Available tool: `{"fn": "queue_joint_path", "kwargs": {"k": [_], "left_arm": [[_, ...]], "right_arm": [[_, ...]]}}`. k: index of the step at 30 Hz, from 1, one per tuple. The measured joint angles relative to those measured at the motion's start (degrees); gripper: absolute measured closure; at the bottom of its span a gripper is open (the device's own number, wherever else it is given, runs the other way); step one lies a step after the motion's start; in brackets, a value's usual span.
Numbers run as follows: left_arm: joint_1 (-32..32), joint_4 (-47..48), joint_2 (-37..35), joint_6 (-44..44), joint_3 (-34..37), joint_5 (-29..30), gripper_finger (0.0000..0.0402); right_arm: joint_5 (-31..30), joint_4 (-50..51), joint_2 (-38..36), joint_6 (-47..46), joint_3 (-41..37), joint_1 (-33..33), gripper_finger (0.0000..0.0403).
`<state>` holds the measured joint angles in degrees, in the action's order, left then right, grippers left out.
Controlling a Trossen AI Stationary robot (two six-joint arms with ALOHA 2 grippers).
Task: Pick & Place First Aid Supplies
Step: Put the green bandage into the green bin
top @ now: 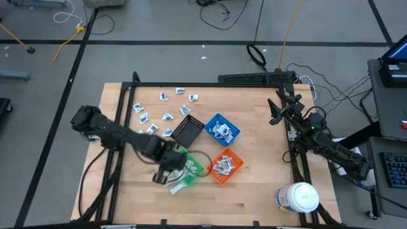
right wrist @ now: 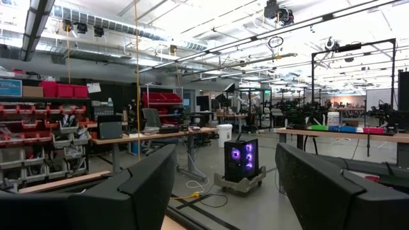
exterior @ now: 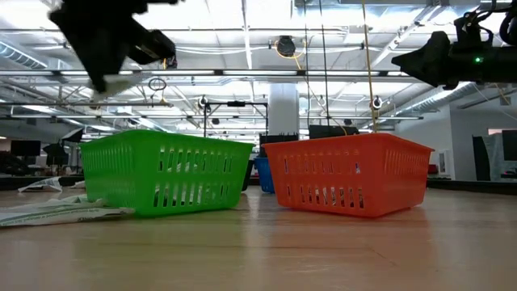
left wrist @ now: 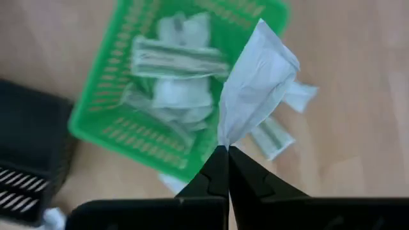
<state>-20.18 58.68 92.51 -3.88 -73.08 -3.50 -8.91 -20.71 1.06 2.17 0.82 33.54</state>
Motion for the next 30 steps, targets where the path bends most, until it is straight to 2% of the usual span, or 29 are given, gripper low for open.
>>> {"fn": "queue_joint_path", "kwargs": {"k": [9, 24, 30], "left_arm": [[7.64, -0.25, 0.98, 4.89, -0.03, 0.03, 0.0401], [5.04, -6.01, 11.50, 4.09, 0.02, 1.51, 0.0400], [5.05, -6.74, 11.22, -0.07, 0.02, 2.31, 0.0356]], "right_arm": [[0.00, 0.00, -0.01, 0.00, 0.00, 0.00, 0.0140], [0.00, 0.01, -0.01, 0.01, -0.01, 0.00, 0.0140], [0.00, 0.00, -0.01, 0.00, 0.00, 0.00, 0.0140]]}}
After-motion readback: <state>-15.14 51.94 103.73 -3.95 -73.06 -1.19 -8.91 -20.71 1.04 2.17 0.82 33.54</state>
